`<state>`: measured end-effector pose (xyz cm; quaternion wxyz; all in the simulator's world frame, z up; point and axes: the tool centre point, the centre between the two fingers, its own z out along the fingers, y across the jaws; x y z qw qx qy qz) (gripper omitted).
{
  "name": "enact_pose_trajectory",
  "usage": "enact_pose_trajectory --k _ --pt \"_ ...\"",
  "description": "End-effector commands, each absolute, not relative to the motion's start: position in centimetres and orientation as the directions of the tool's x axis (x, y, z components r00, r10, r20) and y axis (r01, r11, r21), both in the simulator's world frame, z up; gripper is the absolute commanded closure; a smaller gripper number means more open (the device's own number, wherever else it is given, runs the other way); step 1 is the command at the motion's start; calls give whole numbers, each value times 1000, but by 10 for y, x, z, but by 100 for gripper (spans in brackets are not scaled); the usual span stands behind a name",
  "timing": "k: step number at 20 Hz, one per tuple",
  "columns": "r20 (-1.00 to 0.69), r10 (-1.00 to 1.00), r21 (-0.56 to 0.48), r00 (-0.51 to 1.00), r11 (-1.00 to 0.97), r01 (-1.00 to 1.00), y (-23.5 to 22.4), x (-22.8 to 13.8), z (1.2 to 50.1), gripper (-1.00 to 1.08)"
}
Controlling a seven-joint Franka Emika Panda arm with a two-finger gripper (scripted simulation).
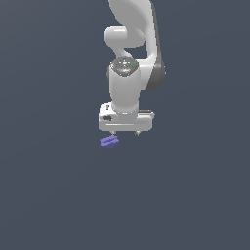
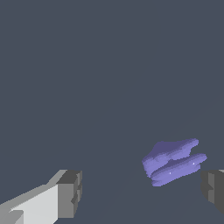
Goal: Pick up the object and move it to a goal position.
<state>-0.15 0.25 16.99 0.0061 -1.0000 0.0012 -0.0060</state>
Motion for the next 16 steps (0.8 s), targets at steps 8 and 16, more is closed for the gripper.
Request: enact_pose_trajectory --k 8,16 --pt "19 31 -8 999 -999 31 -1 0 181 -92" --pt "19 24 -8 1000 -1000 24 -1 0 181 -92"
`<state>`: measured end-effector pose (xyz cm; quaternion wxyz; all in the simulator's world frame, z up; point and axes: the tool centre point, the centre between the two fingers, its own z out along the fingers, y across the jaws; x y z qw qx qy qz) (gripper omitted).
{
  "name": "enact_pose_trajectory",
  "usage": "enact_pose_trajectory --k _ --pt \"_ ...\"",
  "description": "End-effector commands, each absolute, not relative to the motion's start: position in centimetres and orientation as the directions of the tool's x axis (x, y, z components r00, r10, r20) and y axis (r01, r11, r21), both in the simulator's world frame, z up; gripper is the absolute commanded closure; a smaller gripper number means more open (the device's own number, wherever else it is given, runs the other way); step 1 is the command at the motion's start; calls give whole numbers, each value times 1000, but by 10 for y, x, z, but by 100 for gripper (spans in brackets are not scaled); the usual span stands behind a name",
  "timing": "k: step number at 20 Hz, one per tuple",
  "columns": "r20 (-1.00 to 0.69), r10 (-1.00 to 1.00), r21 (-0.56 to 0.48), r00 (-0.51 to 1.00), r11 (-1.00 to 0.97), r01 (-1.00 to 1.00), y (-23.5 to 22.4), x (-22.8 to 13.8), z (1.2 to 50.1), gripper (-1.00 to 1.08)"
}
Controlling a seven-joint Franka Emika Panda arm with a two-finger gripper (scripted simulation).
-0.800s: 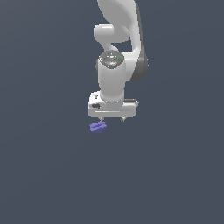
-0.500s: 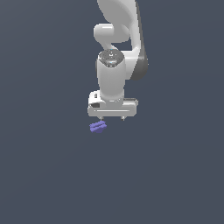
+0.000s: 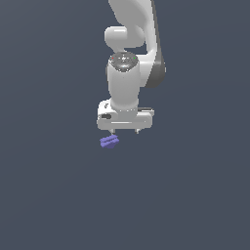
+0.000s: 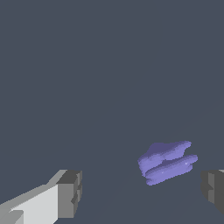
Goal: Pick up the object and move it to a goal position.
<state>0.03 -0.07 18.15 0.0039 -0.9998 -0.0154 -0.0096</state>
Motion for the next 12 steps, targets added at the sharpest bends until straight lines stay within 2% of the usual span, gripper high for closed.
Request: enact_pose_trajectory --k 1,12 --pt "18 16 -8 1000 -1000 16 -2 0 180 -92" --pt "11 -178 -14 984 -984 -178 -14 -6 166 -92"
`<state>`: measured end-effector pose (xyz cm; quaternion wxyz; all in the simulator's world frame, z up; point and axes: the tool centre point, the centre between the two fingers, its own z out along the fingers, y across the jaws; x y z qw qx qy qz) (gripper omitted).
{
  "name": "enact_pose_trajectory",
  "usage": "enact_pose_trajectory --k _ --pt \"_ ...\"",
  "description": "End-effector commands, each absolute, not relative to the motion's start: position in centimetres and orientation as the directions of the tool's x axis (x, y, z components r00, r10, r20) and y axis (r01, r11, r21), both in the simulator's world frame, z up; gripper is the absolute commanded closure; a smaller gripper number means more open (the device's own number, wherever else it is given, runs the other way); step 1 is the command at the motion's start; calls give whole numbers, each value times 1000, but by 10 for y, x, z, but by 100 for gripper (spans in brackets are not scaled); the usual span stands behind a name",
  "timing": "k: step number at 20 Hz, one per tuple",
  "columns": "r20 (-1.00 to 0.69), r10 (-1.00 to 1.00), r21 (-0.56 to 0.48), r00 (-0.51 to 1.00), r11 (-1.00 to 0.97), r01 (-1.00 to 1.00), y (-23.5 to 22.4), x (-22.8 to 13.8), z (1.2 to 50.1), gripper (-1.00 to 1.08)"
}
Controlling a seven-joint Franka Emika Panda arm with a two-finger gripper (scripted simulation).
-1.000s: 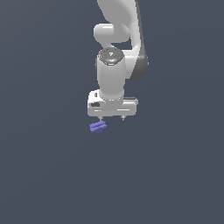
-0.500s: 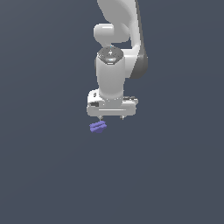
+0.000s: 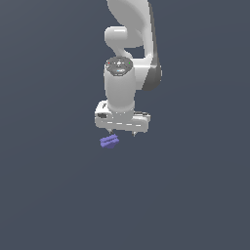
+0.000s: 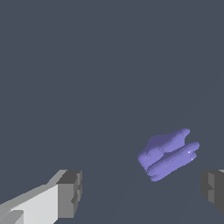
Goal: Pick up the object and move it to a goal position.
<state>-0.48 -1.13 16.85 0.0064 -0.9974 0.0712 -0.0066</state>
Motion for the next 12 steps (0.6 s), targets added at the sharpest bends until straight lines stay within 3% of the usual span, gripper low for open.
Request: enact_pose_trajectory --k 1,12 --pt "10 -205 -15 979 -979 -205 -15 -7 164 -92" --pt "-3 -529 -15 848 -848 -529 -38 -19 140 -92"
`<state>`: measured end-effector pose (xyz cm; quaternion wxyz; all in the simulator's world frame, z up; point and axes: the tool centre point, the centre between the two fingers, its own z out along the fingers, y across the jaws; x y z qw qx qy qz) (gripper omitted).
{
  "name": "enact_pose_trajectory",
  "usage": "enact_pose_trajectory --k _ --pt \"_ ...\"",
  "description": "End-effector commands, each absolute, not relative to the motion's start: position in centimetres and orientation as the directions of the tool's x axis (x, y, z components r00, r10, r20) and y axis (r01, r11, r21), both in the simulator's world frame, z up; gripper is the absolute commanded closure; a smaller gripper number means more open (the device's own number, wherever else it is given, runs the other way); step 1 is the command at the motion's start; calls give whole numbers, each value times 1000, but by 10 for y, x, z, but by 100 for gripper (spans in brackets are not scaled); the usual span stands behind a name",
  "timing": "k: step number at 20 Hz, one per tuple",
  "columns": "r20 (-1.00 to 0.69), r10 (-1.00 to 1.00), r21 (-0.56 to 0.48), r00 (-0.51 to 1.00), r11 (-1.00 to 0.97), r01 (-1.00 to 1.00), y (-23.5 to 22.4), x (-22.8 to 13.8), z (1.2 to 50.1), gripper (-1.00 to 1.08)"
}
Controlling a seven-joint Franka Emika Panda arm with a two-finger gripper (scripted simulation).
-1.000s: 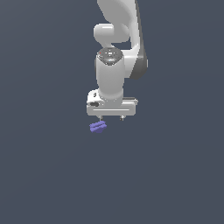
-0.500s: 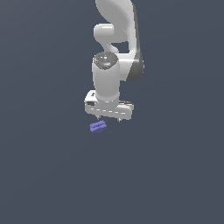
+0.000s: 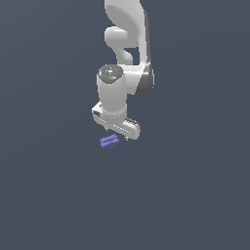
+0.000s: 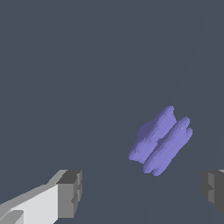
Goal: Pick up the object and move it to a goal position.
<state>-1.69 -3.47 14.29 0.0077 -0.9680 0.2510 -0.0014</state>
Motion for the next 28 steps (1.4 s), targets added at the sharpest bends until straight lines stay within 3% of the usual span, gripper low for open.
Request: enact_pose_trajectory --k 1,14,28 --pt "-3 -557 -15 831 -831 -557 -40 -20 138 -92" --pt "-5 -840 -5 542 -542 -840 -68 -36 113 -92" --pt "0 -927 0 375 -375 -927 -82 -44 102 -92"
